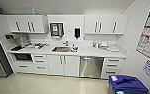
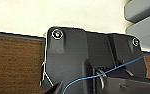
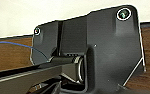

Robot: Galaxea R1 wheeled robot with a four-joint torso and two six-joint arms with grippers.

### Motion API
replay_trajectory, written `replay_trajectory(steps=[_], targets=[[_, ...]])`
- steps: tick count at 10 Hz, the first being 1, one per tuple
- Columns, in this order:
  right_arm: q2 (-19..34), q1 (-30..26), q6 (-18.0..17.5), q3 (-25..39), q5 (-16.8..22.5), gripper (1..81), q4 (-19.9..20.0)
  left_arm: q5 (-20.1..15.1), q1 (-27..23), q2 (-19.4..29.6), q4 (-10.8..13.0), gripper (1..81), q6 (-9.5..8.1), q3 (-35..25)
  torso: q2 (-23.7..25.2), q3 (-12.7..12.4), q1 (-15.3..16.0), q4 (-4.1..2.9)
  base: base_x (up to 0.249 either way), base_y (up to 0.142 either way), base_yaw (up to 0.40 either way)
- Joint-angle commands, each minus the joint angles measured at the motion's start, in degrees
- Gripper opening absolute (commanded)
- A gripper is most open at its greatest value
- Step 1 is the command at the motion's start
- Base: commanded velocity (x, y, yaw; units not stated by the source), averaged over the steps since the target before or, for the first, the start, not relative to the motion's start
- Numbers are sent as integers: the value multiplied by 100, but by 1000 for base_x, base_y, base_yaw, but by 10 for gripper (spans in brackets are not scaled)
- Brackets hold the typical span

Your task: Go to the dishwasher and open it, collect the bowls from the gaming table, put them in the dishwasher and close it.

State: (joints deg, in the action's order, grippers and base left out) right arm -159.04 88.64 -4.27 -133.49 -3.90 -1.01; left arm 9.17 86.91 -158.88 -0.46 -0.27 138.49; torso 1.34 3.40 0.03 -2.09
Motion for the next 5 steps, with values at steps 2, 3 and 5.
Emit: replay_trajectory(steps=[2,3,5], targets=[[133,-228,5,61,293,811,-22,-258,-248,58,-15,811,-8,-41,2,0,-3,0,133,0,0],[142,-228,5,61,293,811,-22,-258,-248,49,-15,811,-8,-41,7,-2,-3,0,133,0,0],[142,-228,5,61,293,811,-22,-258,-248,49,-15,811,-8,-41,7,-5,-3,0,132,0,0]])
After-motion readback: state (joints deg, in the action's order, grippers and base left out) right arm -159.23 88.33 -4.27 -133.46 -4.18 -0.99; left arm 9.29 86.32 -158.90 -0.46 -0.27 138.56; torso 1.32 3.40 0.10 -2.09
